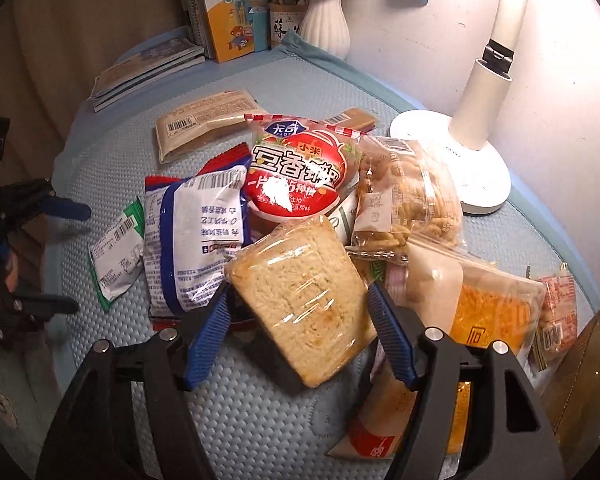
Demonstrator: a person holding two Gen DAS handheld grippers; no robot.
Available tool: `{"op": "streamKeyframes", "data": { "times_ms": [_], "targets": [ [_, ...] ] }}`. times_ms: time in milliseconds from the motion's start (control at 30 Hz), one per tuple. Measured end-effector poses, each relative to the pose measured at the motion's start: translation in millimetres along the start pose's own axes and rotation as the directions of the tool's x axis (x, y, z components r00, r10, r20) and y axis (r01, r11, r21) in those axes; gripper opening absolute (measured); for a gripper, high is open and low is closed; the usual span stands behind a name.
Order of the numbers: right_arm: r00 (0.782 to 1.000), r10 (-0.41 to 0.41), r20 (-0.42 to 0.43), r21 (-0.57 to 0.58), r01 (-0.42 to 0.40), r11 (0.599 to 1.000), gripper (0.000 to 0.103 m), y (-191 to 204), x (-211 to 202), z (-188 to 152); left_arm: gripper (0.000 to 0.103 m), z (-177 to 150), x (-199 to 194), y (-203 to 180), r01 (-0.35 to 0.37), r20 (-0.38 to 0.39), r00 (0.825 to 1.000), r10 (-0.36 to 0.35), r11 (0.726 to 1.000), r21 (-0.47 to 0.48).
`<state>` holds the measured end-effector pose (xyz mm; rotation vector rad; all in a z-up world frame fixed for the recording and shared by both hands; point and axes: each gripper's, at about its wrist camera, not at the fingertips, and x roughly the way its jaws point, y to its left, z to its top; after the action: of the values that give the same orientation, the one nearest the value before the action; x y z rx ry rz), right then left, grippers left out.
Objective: Organize snacks
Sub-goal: 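Reach the right gripper to the wrapped bread loaf while the left approaches the green-edged packet, then grasp the bread loaf with the right gripper while the left grasps the green-edged packet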
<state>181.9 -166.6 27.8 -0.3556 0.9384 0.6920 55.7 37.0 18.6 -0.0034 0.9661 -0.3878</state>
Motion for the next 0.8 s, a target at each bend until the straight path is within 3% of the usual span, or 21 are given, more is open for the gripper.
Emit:
{"op": "streamKeyframes", "data": {
  "times_ms": [133,200,300,433,600,700,800],
  "targets": [
    [0.998,0.052,-0.017,0.046,-0.052,0.998,0.074,-5.4,14.6,4.9,0.097,8.7,23.3,-27.2,-0.019,-0.032,0.999,0.020,0.999,0.032],
    [0.999,0.027,-0.027,0.065,-0.025,0.998,0.068,1.2,18.2,2.7,0.096,11.5,34.9,-34.3,-0.038,-0.049,0.998,0.041,0.998,0.054],
    [0.998,-0.065,-0.009,0.042,0.065,0.997,0.057,21.4,7.0,-9.2,0.081,12.2,44.9,-34.8,-0.071,-0.067,0.995,0.073,0.997,0.043],
    [0.983,-0.183,-0.004,0.098,0.182,0.978,0.056,49.2,-19.0,-44.7,0.052,6.8,35.9,-21.4,-0.108,-0.040,0.993,0.109,0.994,0.027],
    [0.988,-0.150,-0.048,0.353,0.157,0.922,0.055,38.5,-53.6,-102.7,0.050,-4.1,26.1,-15.0,-0.094,-0.006,0.996,0.094,0.996,0.001],
    [0.991,-0.129,-0.018,0.474,0.122,0.872,0.055,32.1,-77.1,-132.8,0.050,-9.6,17.1,-19.9,-0.079,0.007,0.997,0.079,0.997,0.012],
    [0.995,-0.104,-0.002,0.542,0.088,0.836,0.055,25.6,-87.9,-140.6,0.050,-18.1,11.2,-24.4,-0.068,0.016,0.998,0.068,0.997,0.019]
  ]
}}
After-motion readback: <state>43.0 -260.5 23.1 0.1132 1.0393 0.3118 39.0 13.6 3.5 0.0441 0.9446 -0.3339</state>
